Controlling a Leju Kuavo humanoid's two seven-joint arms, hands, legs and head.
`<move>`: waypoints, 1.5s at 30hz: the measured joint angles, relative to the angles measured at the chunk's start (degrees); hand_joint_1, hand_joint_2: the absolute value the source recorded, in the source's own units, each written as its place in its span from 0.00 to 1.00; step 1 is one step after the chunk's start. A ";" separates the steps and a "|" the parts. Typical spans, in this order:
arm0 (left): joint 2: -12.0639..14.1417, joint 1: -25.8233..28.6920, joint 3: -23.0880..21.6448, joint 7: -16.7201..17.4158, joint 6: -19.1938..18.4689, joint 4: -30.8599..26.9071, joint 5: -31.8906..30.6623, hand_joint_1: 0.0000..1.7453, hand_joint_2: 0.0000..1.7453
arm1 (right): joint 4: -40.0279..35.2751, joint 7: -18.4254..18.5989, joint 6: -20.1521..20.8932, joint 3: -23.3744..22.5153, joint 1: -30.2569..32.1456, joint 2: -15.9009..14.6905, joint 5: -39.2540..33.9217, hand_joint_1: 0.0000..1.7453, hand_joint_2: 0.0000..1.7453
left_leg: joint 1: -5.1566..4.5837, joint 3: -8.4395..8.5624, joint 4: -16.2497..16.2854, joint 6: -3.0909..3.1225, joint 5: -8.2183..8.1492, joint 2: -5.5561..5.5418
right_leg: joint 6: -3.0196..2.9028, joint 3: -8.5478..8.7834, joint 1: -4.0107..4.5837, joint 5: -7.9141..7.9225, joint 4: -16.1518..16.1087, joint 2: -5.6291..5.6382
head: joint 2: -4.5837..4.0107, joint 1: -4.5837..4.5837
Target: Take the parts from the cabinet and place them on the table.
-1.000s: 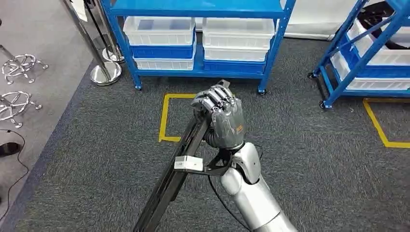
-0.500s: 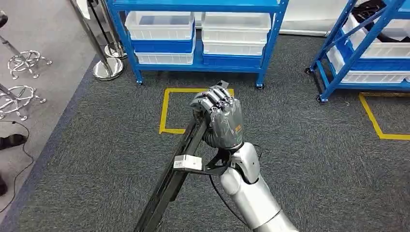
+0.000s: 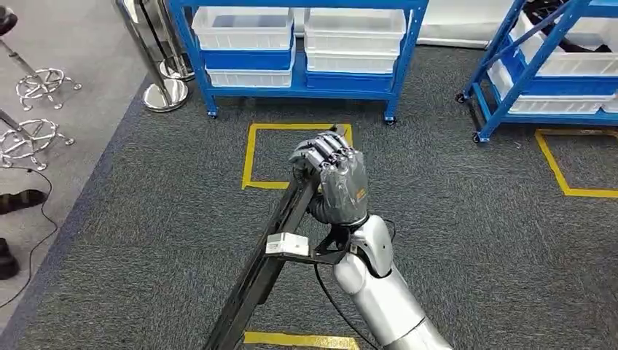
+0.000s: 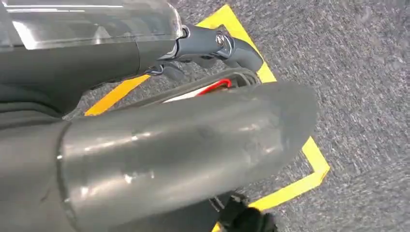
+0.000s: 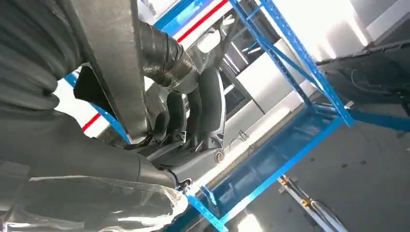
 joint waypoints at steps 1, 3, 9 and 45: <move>0.00 0.02 0.00 -0.11 0.07 0.00 0.13 0.00 0.00 | 0.02 0.28 0.00 0.09 0.01 -0.02 -0.76 1.00 1.00 | 0.09 -0.08 -0.17 -0.34 0.41 -0.01 | -0.45 -0.26 0.24 0.31 0.07 0.02 | 0.00 -0.02; 0.02 0.05 -0.02 -0.55 0.26 0.00 0.15 0.00 0.00 | 0.33 1.07 0.00 0.81 -0.25 -0.20 -3.64 1.00 1.00 | 0.41 -1.13 0.72 -0.88 -0.89 -0.24 | -1.61 -0.98 -0.12 1.61 -0.68 -0.20 | 0.00 -0.02; 0.02 0.68 -0.33 -0.22 0.96 0.00 0.61 0.00 0.00 | 0.98 2.17 0.00 3.19 -0.68 -1.05 -11.41 1.00 1.00 | 0.79 -4.01 16.24 -2.06 -9.42 -0.23 | -2.21 -4.62 0.00 4.25 -0.05 -0.41 | 0.00 -0.02; 0.66 0.91 -0.87 -3.56 -0.59 0.00 2.29 0.00 0.00 | 0.42 0.13 3.85 6.10 -2.13 -4.61 -16.00 1.00 1.00 | 0.31 5.75 0.22 0.35 -5.69 -4.53 | -0.75 -6.39 -0.39 5.16 1.32 5.25 | 0.00 -0.07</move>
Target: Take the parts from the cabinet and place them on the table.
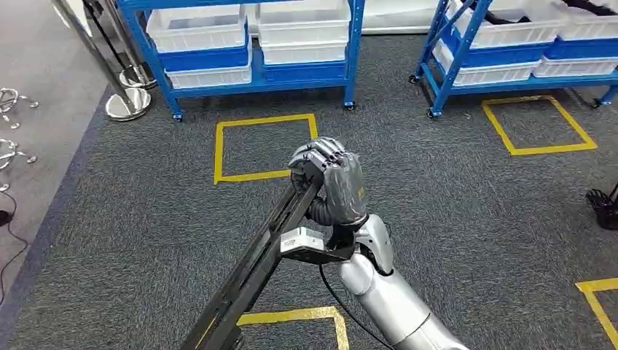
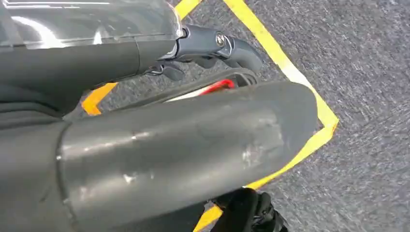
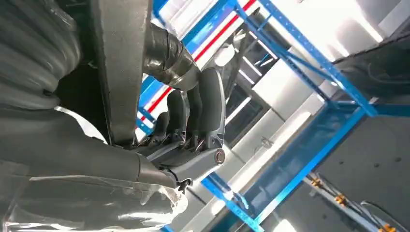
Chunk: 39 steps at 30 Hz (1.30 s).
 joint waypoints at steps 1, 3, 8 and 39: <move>0.00 0.00 -0.02 -0.02 -0.02 0.00 0.00 0.00 0.00 | 0.02 0.00 0.11 0.02 0.02 -0.02 -0.02 1.00 1.00 | -0.15 -0.09 -0.02 0.13 0.09 0.50 | 0.48 -0.20 -0.24 0.32 -0.28 0.54 | 0.00 0.00; 0.04 -0.04 -0.02 -0.29 -0.11 0.00 0.07 0.00 0.00 | -0.13 -0.02 0.15 0.02 0.05 -0.22 -0.09 1.00 1.00 | 0.46 0.42 -1.92 0.88 1.21 1.79 | 1.04 -0.23 -0.13 0.56 -0.64 0.63 | 0.00 0.02; 0.35 0.47 0.04 -1.29 -1.42 0.00 1.18 0.00 0.00 | -0.13 -0.24 0.39 0.02 -0.08 -0.52 -0.35 1.00 1.00 | 0.17 0.11 -2.51 1.24 1.85 5.55 | 2.14 -6.90 -0.41 -7.64 14.12 -4.85 | 0.00 0.07; 2.14 1.55 1.60 -2.95 -4.46 0.00 4.26 0.00 0.00 | -0.37 -0.89 1.07 1.33 -1.76 0.00 -1.29 1.00 1.00 | 0.44 -0.32 0.10 -0.10 -0.14 -1.19 | -0.27 -0.50 0.14 0.32 0.14 1.59 | 0.00 -0.04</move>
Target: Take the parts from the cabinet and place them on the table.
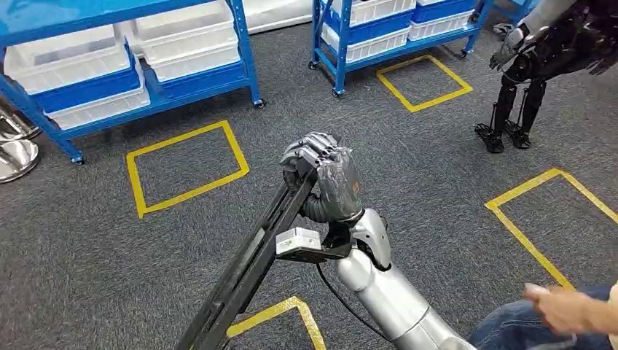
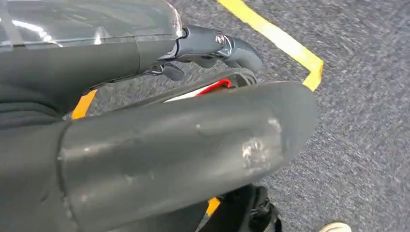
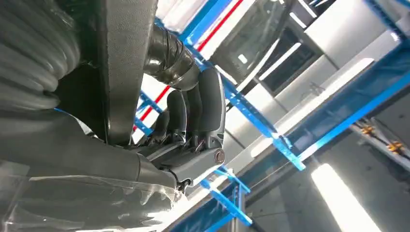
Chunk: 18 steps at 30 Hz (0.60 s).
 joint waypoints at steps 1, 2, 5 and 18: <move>0.00 0.00 0.00 0.00 0.00 0.00 0.00 0.00 0.00 | 0.00 0.00 0.00 0.00 0.00 0.00 0.00 1.00 1.00 | -0.01 0.01 0.01 -0.01 -0.01 0.05 | 0.03 -0.04 -0.02 0.02 0.00 0.04 | 0.00 0.00; 0.00 0.00 0.00 0.00 0.02 0.00 0.00 0.00 0.00 | -0.02 -0.02 0.00 0.00 0.00 0.00 0.00 1.00 1.00 | -0.04 0.01 0.04 -0.02 -0.01 0.13 | 0.10 -0.10 -0.07 0.07 -0.01 0.10 | 0.00 0.00; 0.04 0.10 0.00 -0.31 0.46 0.00 0.13 0.00 0.00 | -0.22 0.00 -0.35 0.00 0.05 -0.13 -0.04 1.00 1.00 | -0.37 0.03 -0.47 0.49 0.51 1.71 | 1.38 -0.46 -0.46 0.93 -0.87 1.93 | 0.00 0.09; 0.24 0.45 0.09 -1.81 2.17 0.00 0.35 0.00 0.00 | -1.64 0.15 -0.85 0.00 -0.10 -1.60 -0.17 1.00 1.00 | 0.13 -7.34 16.46 -1.66 -7.64 5.62 | -0.62 0.57 -0.05 0.09 -0.96 -4.17 | 0.00 0.19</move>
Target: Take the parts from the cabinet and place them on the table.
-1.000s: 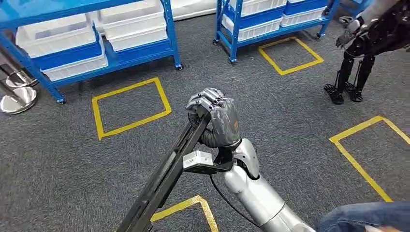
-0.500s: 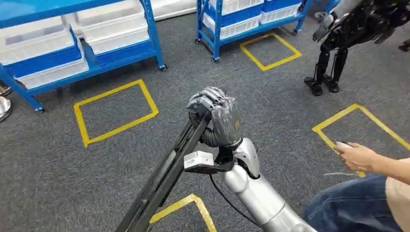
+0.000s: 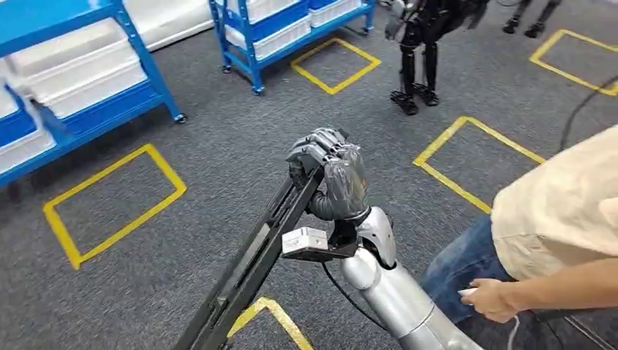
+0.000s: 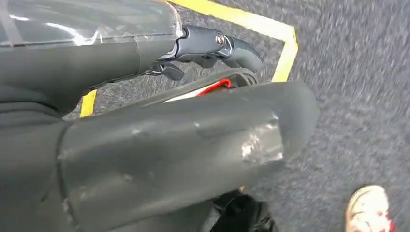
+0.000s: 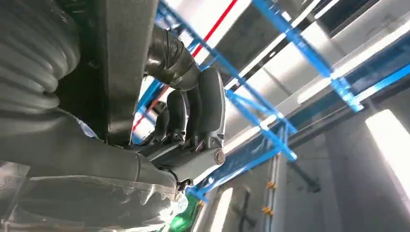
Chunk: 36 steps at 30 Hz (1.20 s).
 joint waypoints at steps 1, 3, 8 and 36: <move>0.00 0.00 0.00 0.00 0.02 0.00 -0.02 0.00 0.00 | -0.04 0.00 0.00 -0.02 0.00 -0.20 -0.02 1.00 1.00 | 0.00 0.88 -2.06 0.18 1.89 -0.06 | 0.01 -0.02 0.02 0.01 0.12 0.88 | 0.00 0.00; 0.04 -0.16 0.00 0.04 0.20 0.00 -0.02 0.00 0.00 | -0.42 0.02 0.00 -0.07 -0.03 -0.42 0.00 1.00 1.00 | 0.01 5.32 -11.56 0.71 7.31 -1.40 | 0.05 -0.02 0.00 0.01 0.45 2.57 | 0.00 0.00; 0.31 -0.19 0.02 0.44 0.33 0.00 -0.05 0.00 0.00 | -0.85 0.11 0.02 -0.46 -0.18 -0.79 -0.02 1.00 1.00 | -0.12 7.22 -16.52 1.40 7.73 -4.88 | 2.06 -1.45 -0.77 1.06 0.28 6.04 | 0.00 -0.02; 0.81 0.15 0.42 1.31 0.35 0.00 0.41 0.00 0.00 | -2.58 0.15 0.09 -1.16 -0.06 -1.97 0.00 1.00 1.00 | 0.31 6.88 -16.14 1.50 7.61 -4.93 | 0.82 -1.12 0.07 0.40 0.84 4.13 | 0.00 0.28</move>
